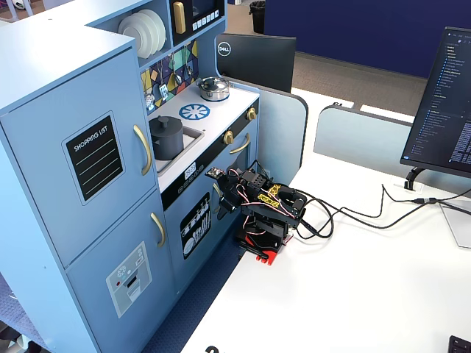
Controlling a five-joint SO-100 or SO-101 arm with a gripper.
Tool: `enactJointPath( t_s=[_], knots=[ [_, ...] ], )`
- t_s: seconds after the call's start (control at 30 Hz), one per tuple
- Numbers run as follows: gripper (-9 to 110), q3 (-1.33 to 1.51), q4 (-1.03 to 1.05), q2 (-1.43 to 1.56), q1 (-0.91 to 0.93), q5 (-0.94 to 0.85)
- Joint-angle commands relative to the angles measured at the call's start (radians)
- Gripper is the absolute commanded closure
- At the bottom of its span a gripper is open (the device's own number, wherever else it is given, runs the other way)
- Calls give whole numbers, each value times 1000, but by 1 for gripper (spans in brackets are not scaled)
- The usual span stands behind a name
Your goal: Take off the lid from the gray recipient and place it on the counter
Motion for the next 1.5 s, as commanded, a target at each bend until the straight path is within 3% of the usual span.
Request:
enactJointPath(
  t_s=[0.0, 0.33, 0.47, 0.73, 0.87, 1.1, 1.27, 1.47],
  knots=[
    [101, -2, 178, -11, 52, 12],
    [101, -2, 172, -11, 43, 11],
    [102, -38, 66, -12, 72, 35],
    [102, -456, -150, -49, 54, 20],
    [102, -647, -353, -115, 58, -100],
    [102, -761, -854, -272, 38, -118],
    [99, -802, -997, -380, 44, -137],
    [87, -827, -1106, -486, 80, -101]
  ],
)
